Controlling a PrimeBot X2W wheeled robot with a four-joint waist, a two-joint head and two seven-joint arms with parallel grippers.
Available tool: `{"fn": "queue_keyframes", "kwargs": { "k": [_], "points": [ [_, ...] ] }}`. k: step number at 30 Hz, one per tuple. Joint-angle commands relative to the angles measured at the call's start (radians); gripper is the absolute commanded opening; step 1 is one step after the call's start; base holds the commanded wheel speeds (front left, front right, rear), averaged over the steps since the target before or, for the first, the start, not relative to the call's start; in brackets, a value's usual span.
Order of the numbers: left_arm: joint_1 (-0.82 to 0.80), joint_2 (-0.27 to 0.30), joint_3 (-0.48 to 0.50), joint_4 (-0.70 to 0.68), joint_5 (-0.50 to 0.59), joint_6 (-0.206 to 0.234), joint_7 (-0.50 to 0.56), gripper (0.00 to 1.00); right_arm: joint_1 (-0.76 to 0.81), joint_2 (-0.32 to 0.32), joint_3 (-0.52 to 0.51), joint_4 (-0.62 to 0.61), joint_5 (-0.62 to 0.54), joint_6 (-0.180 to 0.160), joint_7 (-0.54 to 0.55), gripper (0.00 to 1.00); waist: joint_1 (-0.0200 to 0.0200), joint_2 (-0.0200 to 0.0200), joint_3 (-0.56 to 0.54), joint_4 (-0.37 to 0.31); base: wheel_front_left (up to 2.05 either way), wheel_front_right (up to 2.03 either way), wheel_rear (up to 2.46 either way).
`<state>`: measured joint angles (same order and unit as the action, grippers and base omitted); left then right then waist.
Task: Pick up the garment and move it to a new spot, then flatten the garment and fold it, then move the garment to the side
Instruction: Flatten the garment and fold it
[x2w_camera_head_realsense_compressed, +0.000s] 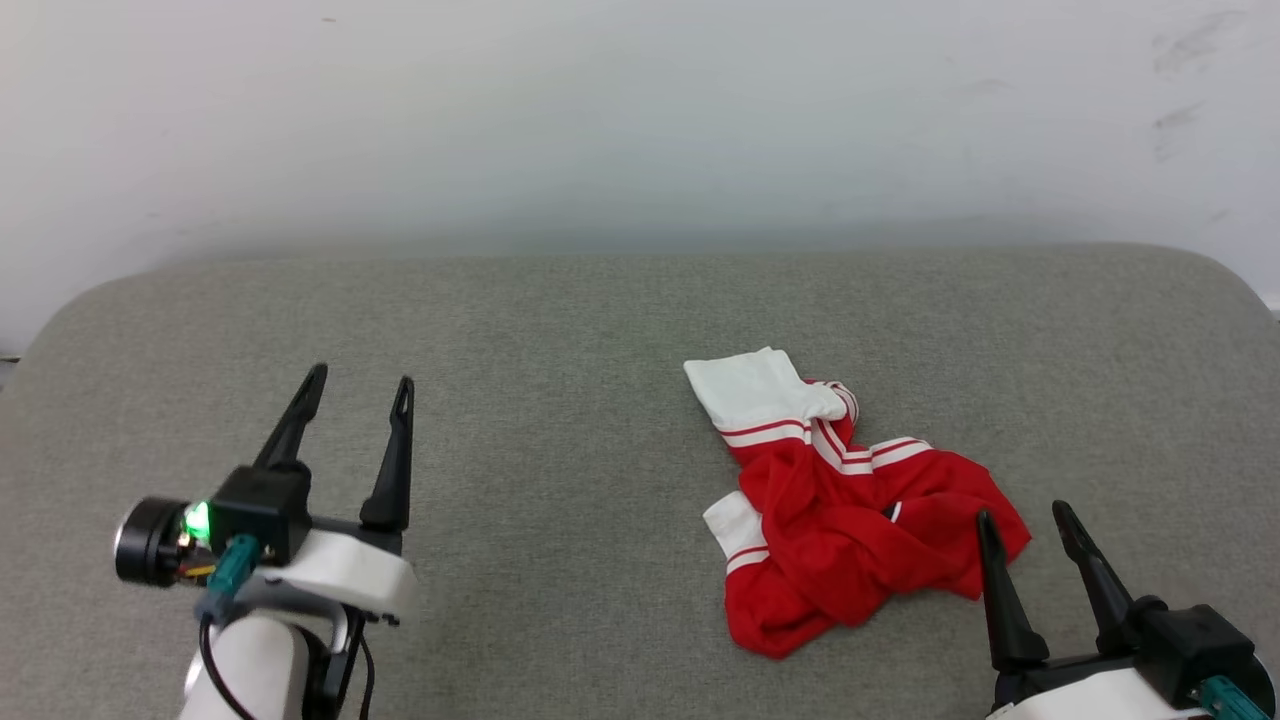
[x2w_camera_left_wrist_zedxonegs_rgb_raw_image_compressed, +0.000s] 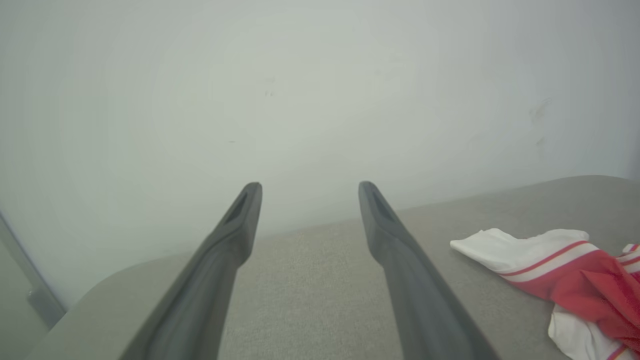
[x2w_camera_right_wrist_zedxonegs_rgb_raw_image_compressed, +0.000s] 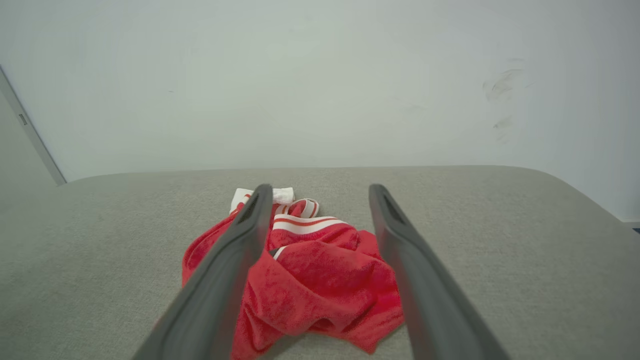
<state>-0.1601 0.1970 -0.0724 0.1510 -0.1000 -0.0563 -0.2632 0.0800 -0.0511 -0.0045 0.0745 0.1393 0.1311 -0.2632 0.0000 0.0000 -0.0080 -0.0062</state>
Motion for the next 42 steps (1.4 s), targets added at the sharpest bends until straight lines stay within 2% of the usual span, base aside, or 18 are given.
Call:
{"fn": "queue_keyframes", "kwargs": {
  "k": [1, 6, 11, 18, 21, 27, 31, 36, 42],
  "points": [
    [-0.035, 0.011, -0.007, 0.010, 0.000, -0.011, -0.002, 1.00, -0.014, 0.002, 0.003, -0.002, -0.007, -0.001, -0.002, 1.00, 0.0000, 0.0000, 0.014, -0.020, 0.00, 0.00, 0.00],
    [-0.208, 0.058, -0.053, 0.075, -0.027, -0.057, 0.041, 1.00, -0.039, 0.002, 0.010, -0.012, -0.008, -0.001, -0.002, 1.00, 0.0000, 0.0000, 0.068, -0.069, 0.00, 0.00, 0.00],
    [-0.391, 0.106, -0.149, 0.100, -0.085, -0.072, 0.158, 1.00, -0.075, 0.002, 0.009, -0.023, -0.004, -0.001, -0.002, 1.00, 0.0000, 0.0000, 0.135, -0.110, 0.00, 0.00, 0.00],
    [-0.656, 0.201, -0.410, 0.124, -0.277, -0.073, 0.377, 1.00, -0.123, 0.002, 0.015, -0.033, 0.011, -0.001, -0.002, 1.00, 0.0000, 0.0000, 0.231, -0.162, 0.00, 0.00, 0.00],
    [-0.761, 0.221, -0.517, 0.154, -0.359, -0.073, 0.493, 1.00, -0.142, 0.002, 0.019, -0.037, 0.022, -0.001, -0.002, 1.00, 0.0000, 0.0000, 0.270, -0.182, 0.00, 0.00, 0.00],
    [-0.958, 0.237, -0.729, 0.214, -0.526, -0.073, 0.780, 1.00, -0.184, 0.002, 0.031, -0.043, 0.038, -0.001, -0.002, 1.00, 0.0000, 0.0000, 0.344, -0.224, 0.00, 0.00, 0.00],
    [-1.064, 0.235, -0.845, 0.255, -0.613, -0.073, 0.924, 1.00, -0.212, 0.002, 0.038, -0.050, 0.052, -0.001, -0.002, 1.00, 0.0000, 0.0000, 0.396, -0.254, 0.00, 0.00, 0.00],
    [-1.167, 0.226, -0.965, 0.317, -0.685, -0.073, 1.028, 1.00, -0.248, 0.002, 0.049, -0.053, 0.071, -0.001, -0.002, 1.00, 0.0000, 0.0000, 0.458, -0.292, 0.00, 0.00, 0.00],
    [-1.255, 0.230, -1.118, 0.382, -0.718, -0.073, 1.084, 1.00, -0.281, 0.002, 0.058, -0.055, 0.100, -0.001, -0.002, 1.00, 0.0000, 0.0000, 0.522, -0.330, 0.00, 0.00, 0.00]
  ]
}}
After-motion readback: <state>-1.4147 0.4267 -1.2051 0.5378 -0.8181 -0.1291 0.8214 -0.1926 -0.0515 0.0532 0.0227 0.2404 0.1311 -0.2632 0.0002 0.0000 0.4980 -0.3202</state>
